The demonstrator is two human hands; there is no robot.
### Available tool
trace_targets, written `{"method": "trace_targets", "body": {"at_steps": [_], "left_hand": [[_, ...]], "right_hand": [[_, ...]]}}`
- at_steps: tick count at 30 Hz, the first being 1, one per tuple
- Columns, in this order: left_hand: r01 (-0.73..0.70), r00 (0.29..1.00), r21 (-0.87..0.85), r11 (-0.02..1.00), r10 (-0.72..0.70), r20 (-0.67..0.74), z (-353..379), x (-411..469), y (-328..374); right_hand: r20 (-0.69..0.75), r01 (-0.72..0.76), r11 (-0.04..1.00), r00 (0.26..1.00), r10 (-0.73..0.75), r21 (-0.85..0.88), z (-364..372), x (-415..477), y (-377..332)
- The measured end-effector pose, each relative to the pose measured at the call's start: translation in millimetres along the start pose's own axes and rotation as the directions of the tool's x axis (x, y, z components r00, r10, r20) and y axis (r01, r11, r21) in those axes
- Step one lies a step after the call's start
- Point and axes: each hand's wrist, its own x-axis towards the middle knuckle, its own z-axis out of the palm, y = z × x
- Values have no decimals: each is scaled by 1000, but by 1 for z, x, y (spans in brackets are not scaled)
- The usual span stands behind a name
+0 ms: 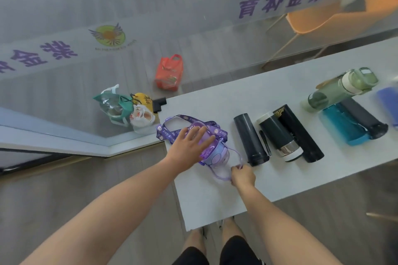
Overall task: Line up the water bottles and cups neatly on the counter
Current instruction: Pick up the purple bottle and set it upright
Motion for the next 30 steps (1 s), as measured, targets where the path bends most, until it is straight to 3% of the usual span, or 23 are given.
{"method": "trace_targets", "body": {"at_steps": [4, 7, 10, 14, 19, 22, 25, 30], "left_hand": [[87, 996, -72, 994, -86, 21, -8, -14, -7], [177, 984, -165, 970, -174, 33, -12, -25, -11], [318, 946, -347, 882, -320, 54, -13, -32, -13], [423, 877, -650, 631, -467, 117, -17, -37, -11], [470, 856, -632, 616, -493, 155, -16, -48, -6], [499, 848, -602, 624, -495, 189, -14, -55, -7], [534, 832, -567, 627, -509, 221, -15, -56, -10], [569, 810, -538, 622, -535, 239, -16, -55, -5]], "right_hand": [[-13, 97, 994, 995, -97, 56, -18, -26, -31], [-3, 313, 941, 949, -316, -130, -38, -45, -68], [54, 521, 769, 839, -542, -370, -54, -61, -114], [188, 623, 442, 691, -698, -646, -61, -80, -181], [480, 655, -37, 512, -712, -754, -38, -107, -237], [586, 635, -223, 444, -678, -740, -23, -116, -253], [630, 623, -324, 363, -687, -712, -12, -118, -260], [674, 706, -307, 318, -667, -638, -9, -108, -258]]}}
